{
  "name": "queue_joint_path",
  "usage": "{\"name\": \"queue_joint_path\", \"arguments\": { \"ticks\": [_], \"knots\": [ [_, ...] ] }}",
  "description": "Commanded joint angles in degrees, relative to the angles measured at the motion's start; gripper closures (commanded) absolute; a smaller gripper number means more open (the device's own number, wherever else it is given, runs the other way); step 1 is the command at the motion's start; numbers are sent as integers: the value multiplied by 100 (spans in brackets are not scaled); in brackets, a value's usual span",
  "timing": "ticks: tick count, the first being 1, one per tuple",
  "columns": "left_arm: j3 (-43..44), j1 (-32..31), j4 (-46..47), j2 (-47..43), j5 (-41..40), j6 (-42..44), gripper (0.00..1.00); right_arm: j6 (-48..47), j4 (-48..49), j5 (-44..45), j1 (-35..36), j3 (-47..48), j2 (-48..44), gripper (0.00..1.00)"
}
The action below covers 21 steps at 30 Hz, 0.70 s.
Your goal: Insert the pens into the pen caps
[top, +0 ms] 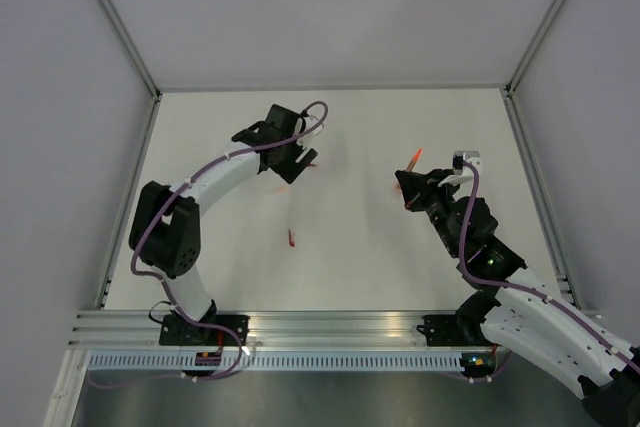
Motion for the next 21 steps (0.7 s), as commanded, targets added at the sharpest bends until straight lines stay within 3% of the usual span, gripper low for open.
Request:
{"name": "queue_joint_path", "arguments": {
  "ticks": [1,5,6,7,8,10,13,15,16,18,21],
  "knots": [
    [-20,109,633,-722,127,-1172,2,-42,85,128,2,-9,-17,100],
    [-170,451,1442,-1197,627,-2843,0,-33,76,110,2,0,-44,100],
    [-188,461,1774,-1258,263,-3220,0,-42,85,119,2,-9,-35,100],
    [-49,461,1786,-1216,-289,-4468,0,-24,85,110,2,-9,-44,100],
    [239,513,1499,-1093,-843,-5203,2,-33,85,119,2,-9,-35,100],
    [1464,705,-221,-394,-1191,-6827,8,-24,85,110,10,-9,-35,100],
    [2646,838,-2135,408,-1192,-8586,2,-7,76,75,2,-9,-44,100],
    [2599,953,-2458,446,-825,-9416,1,2,85,49,2,0,-61,100],
    [2172,970,-2276,394,-657,-10108,2,2,76,40,2,0,-70,100],
    [1642,970,-1854,130,-184,-10701,5,-6,67,75,2,-9,-96,100],
    [1104,970,-1887,156,74,-11853,14,-33,50,102,2,-9,-114,100]
  ]
}}
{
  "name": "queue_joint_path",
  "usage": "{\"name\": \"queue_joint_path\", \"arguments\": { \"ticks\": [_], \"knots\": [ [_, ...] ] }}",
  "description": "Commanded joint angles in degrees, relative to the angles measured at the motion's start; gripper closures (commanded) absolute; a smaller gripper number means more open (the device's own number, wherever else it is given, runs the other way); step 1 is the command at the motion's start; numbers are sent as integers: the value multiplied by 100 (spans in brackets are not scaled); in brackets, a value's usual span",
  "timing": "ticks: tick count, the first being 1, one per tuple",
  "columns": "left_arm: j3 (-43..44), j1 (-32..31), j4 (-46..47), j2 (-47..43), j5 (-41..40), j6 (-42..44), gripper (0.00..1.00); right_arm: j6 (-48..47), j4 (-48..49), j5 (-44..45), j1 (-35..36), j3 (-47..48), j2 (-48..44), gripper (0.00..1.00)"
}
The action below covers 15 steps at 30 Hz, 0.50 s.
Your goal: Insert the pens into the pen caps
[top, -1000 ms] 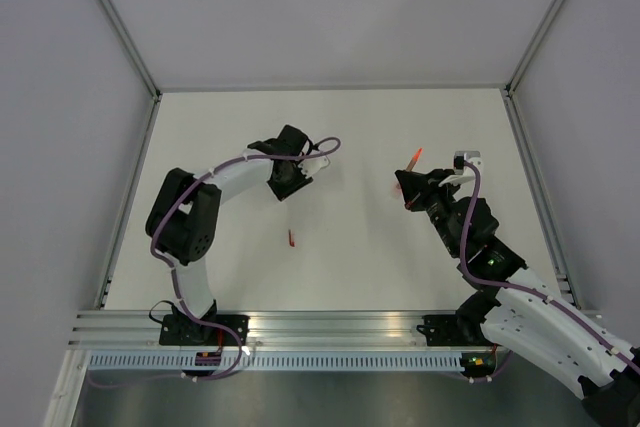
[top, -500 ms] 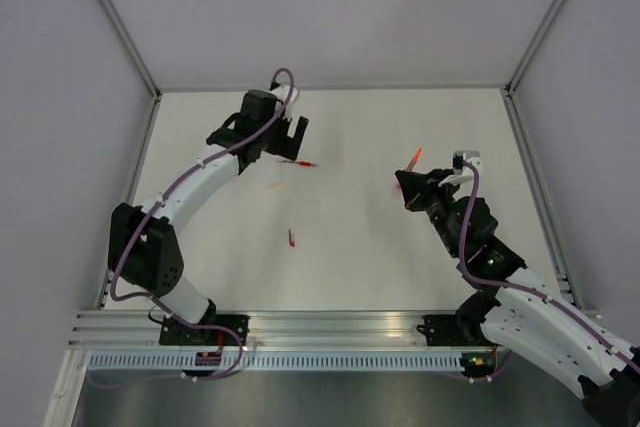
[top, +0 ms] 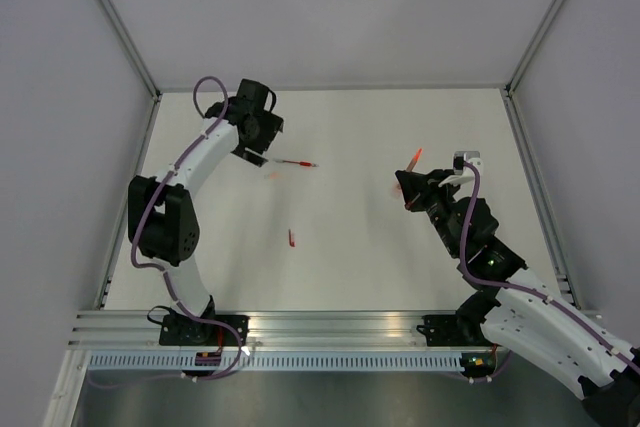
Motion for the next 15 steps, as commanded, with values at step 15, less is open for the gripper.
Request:
{"name": "queue_joint_path", "arguments": {
  "ticks": [15],
  "knots": [
    [-197,184,-1030,823,200,-3285,35,-59,39,60,10,37,-90,100]
  ]
}}
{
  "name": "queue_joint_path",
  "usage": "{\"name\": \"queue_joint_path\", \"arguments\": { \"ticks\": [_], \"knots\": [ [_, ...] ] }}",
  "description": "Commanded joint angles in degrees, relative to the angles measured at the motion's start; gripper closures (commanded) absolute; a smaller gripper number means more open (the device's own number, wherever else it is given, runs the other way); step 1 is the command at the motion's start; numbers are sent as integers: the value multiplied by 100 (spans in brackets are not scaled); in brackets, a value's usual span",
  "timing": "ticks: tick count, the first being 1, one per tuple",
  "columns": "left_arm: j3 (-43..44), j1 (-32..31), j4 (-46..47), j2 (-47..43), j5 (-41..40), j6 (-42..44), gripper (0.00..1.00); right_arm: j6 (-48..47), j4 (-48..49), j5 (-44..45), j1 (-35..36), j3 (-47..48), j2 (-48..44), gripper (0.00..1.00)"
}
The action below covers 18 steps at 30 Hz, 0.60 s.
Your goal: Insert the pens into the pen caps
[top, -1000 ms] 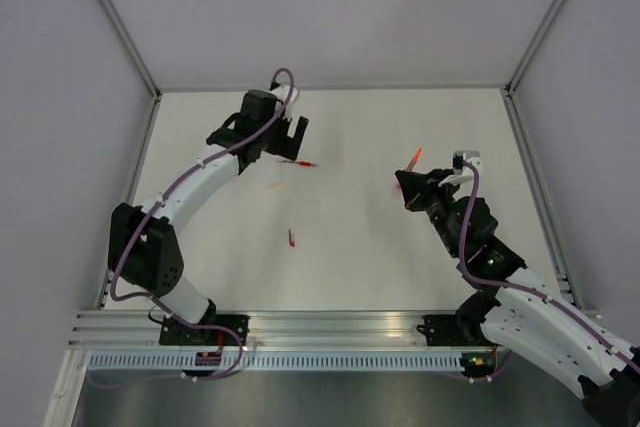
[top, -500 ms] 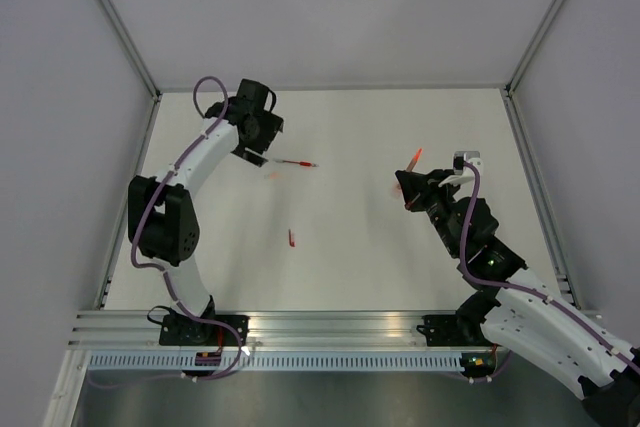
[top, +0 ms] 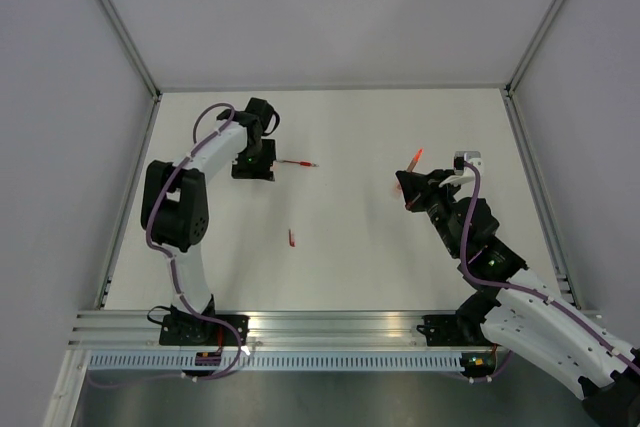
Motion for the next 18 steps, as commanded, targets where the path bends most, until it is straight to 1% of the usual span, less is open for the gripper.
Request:
{"name": "queue_joint_path", "arguments": {
  "ticks": [1,6,18],
  "knots": [
    [230,217,-87,193,-144,-432,35,-57,82,53,2,46,-40,100],
    [687,306,-386,519,-434,-406,35,-66,82,27,10,55,13,100],
    [731,376,-387,1055,-161,-415,36,-83,91,0,2,63,31,100]
  ]
}}
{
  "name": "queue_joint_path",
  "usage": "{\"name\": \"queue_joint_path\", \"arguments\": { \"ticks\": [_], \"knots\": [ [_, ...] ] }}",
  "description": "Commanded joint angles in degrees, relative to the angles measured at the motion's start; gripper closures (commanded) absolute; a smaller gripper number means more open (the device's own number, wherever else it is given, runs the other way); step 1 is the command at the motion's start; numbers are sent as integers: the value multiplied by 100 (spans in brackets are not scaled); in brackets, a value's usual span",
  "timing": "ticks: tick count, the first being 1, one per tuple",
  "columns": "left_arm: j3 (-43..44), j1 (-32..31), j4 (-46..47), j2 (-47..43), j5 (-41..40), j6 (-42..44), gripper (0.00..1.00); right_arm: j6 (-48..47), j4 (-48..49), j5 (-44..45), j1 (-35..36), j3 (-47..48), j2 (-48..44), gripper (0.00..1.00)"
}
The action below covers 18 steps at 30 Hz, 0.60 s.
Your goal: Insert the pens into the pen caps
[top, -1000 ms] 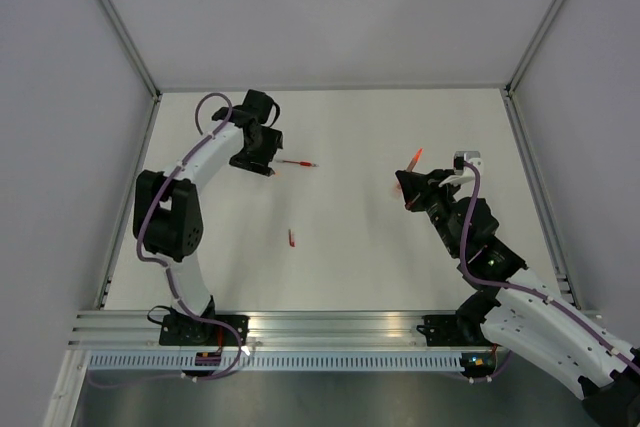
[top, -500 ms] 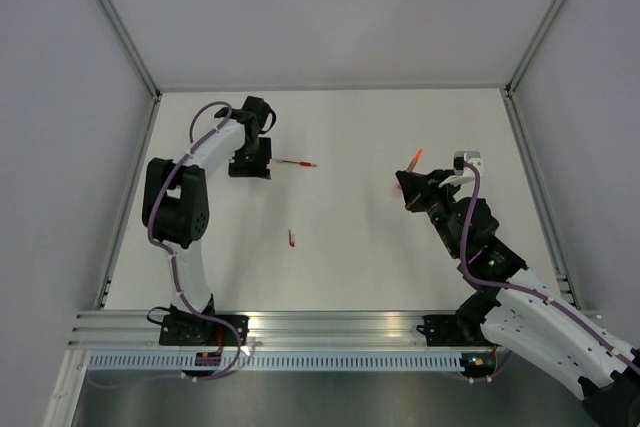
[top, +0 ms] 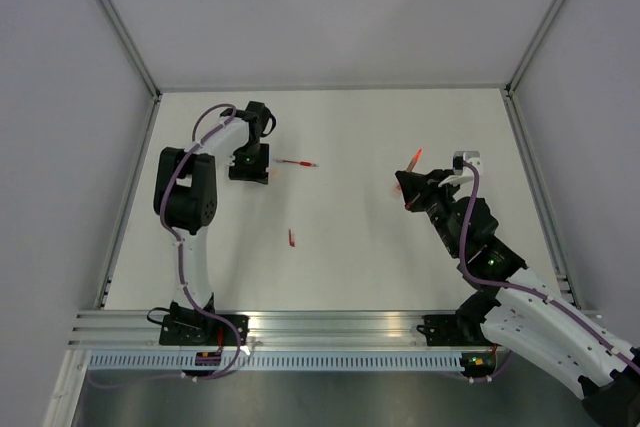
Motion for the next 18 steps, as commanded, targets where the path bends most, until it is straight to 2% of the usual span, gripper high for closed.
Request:
{"name": "queue_joint_path", "arguments": {
  "ticks": [1,18],
  "knots": [
    [207,18,-201,87,66,-292,37,-79,91,5,10,55,9,100],
    [471,-9,-544,491,189,-494,43,-88,21,-92,10,116,-79,100]
  ]
}}
